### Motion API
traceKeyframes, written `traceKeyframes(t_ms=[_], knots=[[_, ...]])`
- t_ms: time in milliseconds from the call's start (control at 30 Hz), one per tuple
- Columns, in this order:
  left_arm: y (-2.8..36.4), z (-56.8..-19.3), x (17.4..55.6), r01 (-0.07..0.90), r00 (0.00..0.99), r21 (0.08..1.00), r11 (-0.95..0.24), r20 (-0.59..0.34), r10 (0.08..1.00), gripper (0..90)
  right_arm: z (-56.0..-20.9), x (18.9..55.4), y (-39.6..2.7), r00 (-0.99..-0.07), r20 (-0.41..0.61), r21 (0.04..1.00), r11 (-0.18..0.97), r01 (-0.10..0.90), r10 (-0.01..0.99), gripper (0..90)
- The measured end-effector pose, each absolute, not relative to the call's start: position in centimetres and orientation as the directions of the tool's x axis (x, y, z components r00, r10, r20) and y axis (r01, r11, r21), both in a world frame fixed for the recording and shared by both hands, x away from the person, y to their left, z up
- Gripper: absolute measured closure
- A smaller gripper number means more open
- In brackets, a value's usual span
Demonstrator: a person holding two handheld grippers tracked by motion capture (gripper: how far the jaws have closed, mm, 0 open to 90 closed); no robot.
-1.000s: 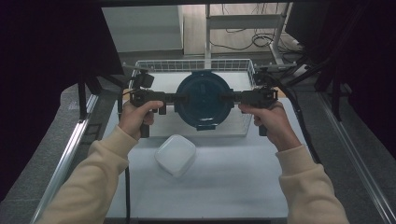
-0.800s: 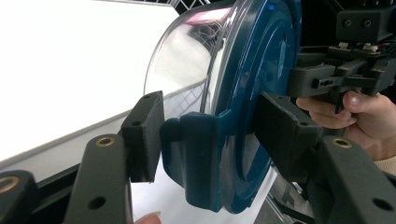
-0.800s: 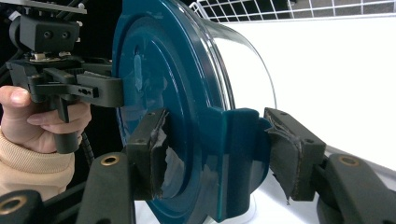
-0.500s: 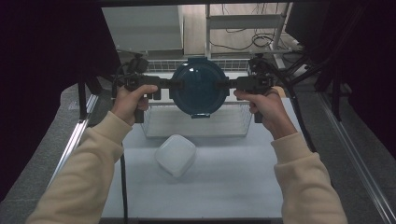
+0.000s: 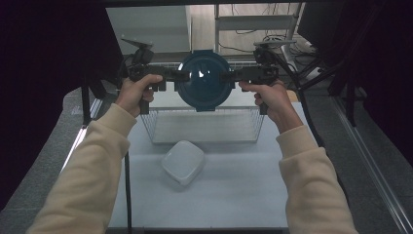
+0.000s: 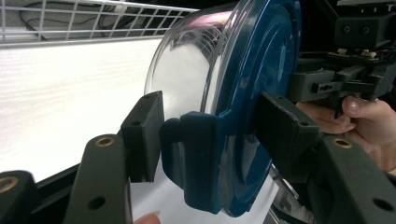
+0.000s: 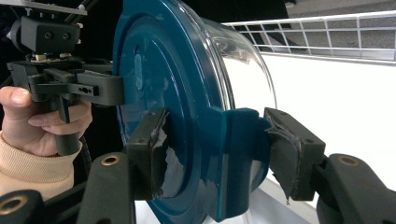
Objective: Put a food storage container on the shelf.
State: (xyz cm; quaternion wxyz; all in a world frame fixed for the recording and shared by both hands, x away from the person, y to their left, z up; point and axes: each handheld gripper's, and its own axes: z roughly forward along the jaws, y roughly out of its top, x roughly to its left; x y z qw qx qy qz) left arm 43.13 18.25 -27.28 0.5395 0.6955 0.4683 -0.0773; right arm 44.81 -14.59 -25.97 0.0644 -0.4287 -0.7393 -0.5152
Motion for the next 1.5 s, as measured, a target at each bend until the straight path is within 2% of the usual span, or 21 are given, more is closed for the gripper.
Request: traceKeyframes(t_ms=[800,1200,1433,1500], knots=[[18.5,-30.1,47.2,0.799,0.476,0.601,0.028,-0.660,0.582,41.6,-28.7,48.8,-13.9,-0.540,0.587,0.622,0.091,0.778,0.603,40.6],[18.7,-32.0,49.5,0.841,0.394,0.531,0.106,-0.734,0.554,40.2,-30.8,51.8,-13.9,-0.412,0.706,0.519,-0.025,0.854,0.576,37.1],[18.6,-33.1,50.6,0.857,0.346,0.493,0.152,-0.767,0.541,36.9,-31.8,52.5,-13.9,-0.348,0.739,0.476,-0.081,0.876,0.577,34.8],[18.6,-33.2,50.6,0.848,0.358,0.506,0.157,-0.765,0.536,37.0,-31.8,52.5,-13.8,-0.347,0.737,0.477,-0.083,0.875,0.580,34.6]])
